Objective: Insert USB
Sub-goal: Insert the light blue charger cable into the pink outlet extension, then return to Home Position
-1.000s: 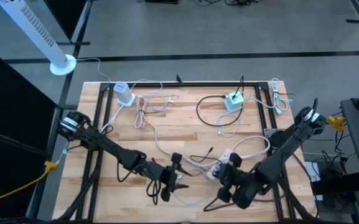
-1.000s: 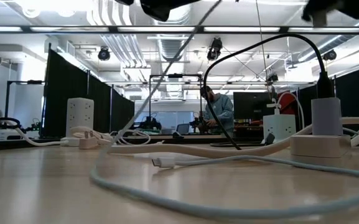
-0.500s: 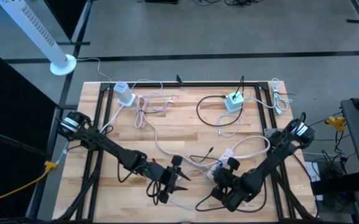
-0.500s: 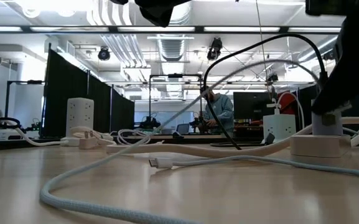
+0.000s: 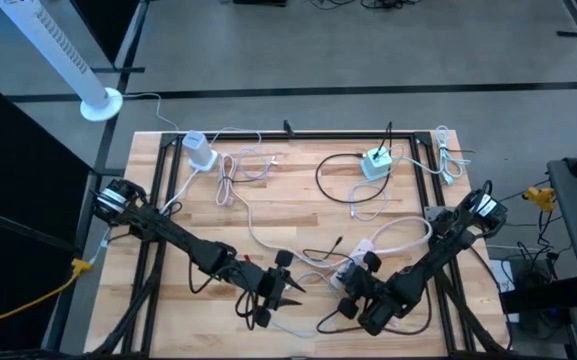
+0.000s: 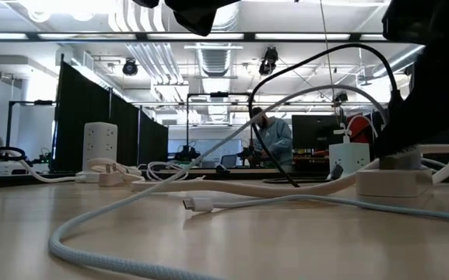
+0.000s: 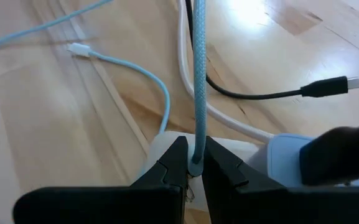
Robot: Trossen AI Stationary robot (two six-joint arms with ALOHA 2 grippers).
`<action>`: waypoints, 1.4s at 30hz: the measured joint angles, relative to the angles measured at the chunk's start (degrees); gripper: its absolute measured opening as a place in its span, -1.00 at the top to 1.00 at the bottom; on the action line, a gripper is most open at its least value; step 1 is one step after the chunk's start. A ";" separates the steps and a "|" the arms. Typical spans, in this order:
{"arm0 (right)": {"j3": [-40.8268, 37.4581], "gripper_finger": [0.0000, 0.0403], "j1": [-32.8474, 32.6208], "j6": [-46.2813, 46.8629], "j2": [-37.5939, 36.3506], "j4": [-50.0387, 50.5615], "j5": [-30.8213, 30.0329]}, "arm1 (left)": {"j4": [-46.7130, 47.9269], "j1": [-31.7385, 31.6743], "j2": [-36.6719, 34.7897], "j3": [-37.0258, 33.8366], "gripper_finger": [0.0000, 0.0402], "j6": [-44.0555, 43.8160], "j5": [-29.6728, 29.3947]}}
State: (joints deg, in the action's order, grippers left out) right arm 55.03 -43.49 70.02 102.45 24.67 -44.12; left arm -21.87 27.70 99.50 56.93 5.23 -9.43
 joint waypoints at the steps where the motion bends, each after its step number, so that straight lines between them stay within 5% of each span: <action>1: -0.05 0.91 0.01 0.00 -0.01 0.00 0.02 | 0.00 0.00 0.00 0.00 0.36 -0.02 0.00; 12: -1.95 0.91 0.04 3.79 -0.02 0.08 1.23 | 0.04 0.00 0.04 -0.07 0.43 -0.26 0.00; 30: -2.16 0.89 2.24 -6.28 -2.15 0.15 6.30 | 0.02 0.00 0.04 -0.07 0.38 0.73 -0.39; 37: -2.35 0.29 2.15 -10.49 -12.76 0.78 17.81 | -0.15 0.00 -0.40 0.20 0.44 2.23 -0.56; 42: -2.25 -0.07 2.00 -15.52 -20.87 0.63 17.69 | -0.18 0.00 -1.10 0.22 0.48 2.80 -0.70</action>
State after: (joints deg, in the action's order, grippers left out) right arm 52.77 -41.50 54.50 81.59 25.30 -26.43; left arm -22.05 27.70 98.40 57.14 8.03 -10.13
